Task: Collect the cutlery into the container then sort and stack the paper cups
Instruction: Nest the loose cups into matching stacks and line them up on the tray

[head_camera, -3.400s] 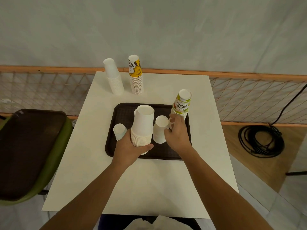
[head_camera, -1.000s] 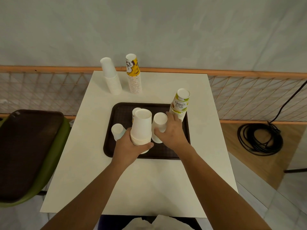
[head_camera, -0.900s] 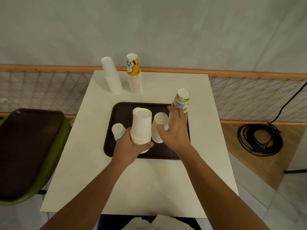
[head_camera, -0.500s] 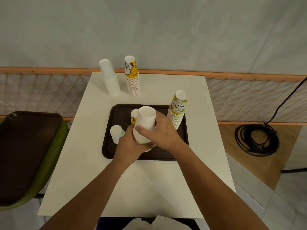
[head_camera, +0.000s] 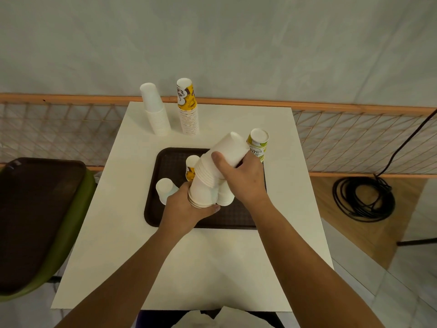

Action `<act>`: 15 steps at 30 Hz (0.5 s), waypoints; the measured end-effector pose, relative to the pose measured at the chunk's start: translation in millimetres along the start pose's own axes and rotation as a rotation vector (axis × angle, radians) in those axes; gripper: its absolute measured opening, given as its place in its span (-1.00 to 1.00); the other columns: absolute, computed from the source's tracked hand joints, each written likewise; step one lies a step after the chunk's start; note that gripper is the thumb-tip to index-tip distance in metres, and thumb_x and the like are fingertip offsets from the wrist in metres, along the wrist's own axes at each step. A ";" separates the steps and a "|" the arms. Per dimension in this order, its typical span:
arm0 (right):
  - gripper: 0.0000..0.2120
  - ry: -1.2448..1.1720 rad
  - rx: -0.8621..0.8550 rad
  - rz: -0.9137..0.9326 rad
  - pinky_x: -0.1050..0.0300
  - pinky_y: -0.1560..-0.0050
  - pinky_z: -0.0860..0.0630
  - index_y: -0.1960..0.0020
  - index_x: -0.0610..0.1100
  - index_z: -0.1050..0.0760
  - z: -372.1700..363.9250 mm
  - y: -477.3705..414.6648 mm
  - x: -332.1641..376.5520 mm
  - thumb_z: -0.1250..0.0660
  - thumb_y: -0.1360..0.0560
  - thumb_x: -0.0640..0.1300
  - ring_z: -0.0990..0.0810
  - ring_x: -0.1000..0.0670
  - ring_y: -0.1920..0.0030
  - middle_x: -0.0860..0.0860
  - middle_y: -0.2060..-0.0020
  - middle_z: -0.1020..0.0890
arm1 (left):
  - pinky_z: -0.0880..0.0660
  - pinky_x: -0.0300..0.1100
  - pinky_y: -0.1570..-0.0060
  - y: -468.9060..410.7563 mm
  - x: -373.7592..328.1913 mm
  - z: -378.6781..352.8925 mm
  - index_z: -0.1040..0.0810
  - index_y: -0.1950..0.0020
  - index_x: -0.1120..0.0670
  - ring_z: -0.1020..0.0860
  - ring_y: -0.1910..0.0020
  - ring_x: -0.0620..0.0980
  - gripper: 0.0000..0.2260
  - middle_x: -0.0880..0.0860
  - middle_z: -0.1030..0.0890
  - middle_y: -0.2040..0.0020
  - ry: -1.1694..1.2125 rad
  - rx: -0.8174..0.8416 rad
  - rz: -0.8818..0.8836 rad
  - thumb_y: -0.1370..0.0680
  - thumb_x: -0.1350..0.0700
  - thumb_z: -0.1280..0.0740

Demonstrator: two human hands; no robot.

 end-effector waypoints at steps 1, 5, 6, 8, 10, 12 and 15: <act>-0.58 -0.068 -0.029 -0.028 0.26 0.24 -0.55 0.04 0.02 -0.57 5.8 -2.2 -1.1 -0.49 -0.33 0.32 -0.67 0.20 0.17 0.15 0.22 -0.68 | -0.57 0.09 -0.18 -0.6 0.7 0.4 -0.53 -0.26 0.07 -0.61 -0.08 0.03 -0.36 0.02 -0.65 -0.07 0.001 -0.001 0.004 -0.28 -0.10 -0.66; -0.72 -0.298 -0.162 -0.043 0.32 0.25 -0.57 0.07 0.08 -0.60 29.9 -11.1 -2.1 -0.49 -0.38 0.25 -0.70 0.19 0.13 0.22 0.19 -0.71 | -0.57 0.09 -0.21 0.6 4.6 3.4 -0.53 -0.26 0.06 -0.59 -0.11 -0.02 -0.36 -0.03 -0.64 -0.09 0.046 -0.013 -0.005 -0.28 -0.06 -0.67; -0.71 -0.296 -0.200 -0.032 0.35 0.26 -0.56 0.04 0.11 -0.59 36.3 -12.8 -1.4 -0.49 -0.38 0.26 -0.69 0.21 0.10 0.25 0.17 -0.70 | -0.58 0.08 -0.21 0.9 5.4 4.3 -0.52 -0.26 0.05 -0.59 -0.11 -0.03 -0.37 -0.04 -0.63 -0.09 0.050 -0.017 -0.012 -0.28 -0.06 -0.67; -0.69 -0.174 -0.259 0.017 0.41 0.26 -0.54 0.00 0.19 -0.53 46.0 -14.6 1.4 -0.47 -0.37 0.30 -0.65 0.27 0.06 0.32 0.15 -0.66 | -0.58 0.08 -0.21 0.2 8.4 6.6 -0.51 -0.28 0.03 -0.57 -0.11 -0.05 -0.36 -0.07 -0.62 -0.10 0.062 -0.026 -0.013 -0.28 -0.07 -0.67; -0.67 -0.024 -0.256 0.087 0.44 0.23 -0.53 0.00 0.25 -0.47 45.6 -15.7 2.1 -0.49 -0.35 0.30 -0.62 0.31 0.04 0.36 0.13 -0.63 | -0.59 0.02 -0.19 -1.2 11.3 9.4 -0.50 -0.28 0.00 -0.57 -0.10 -0.07 -0.34 -0.12 -0.61 -0.09 0.084 -0.035 -0.007 -0.27 -0.08 -0.67; -0.61 0.081 -0.182 0.120 0.42 0.16 -0.53 -0.07 0.23 -0.45 33.0 -16.0 -4.3 -0.50 -0.34 0.28 -0.61 0.29 0.02 0.31 0.09 -0.62 | -0.59 -0.11 -0.12 -2.8 12.9 11.2 -0.48 -0.26 -0.07 -0.58 -0.05 -0.14 -0.35 -0.22 -0.58 -0.05 0.096 -0.043 -0.004 -0.26 -0.10 -0.67; -0.48 0.230 -0.067 0.119 0.19 0.04 -0.56 -0.17 0.08 -0.46 8.0 -14.2 -26.9 -0.50 -0.33 0.27 -0.58 0.15 -0.02 0.18 0.01 -0.59 | -0.51 -0.29 -0.02 -4.4 11.3 13.5 -0.41 -0.24 -0.17 -0.54 0.01 -0.30 -0.33 -0.37 -0.50 -0.02 0.096 -0.053 -0.014 -0.25 -0.13 -0.66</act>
Point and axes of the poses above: each hand's wrist, its own y-axis away from the middle knuckle, its own z-axis out of the back of the hand, x = y × z, the point moved 9 cm from there along -y, towards the middle knuckle
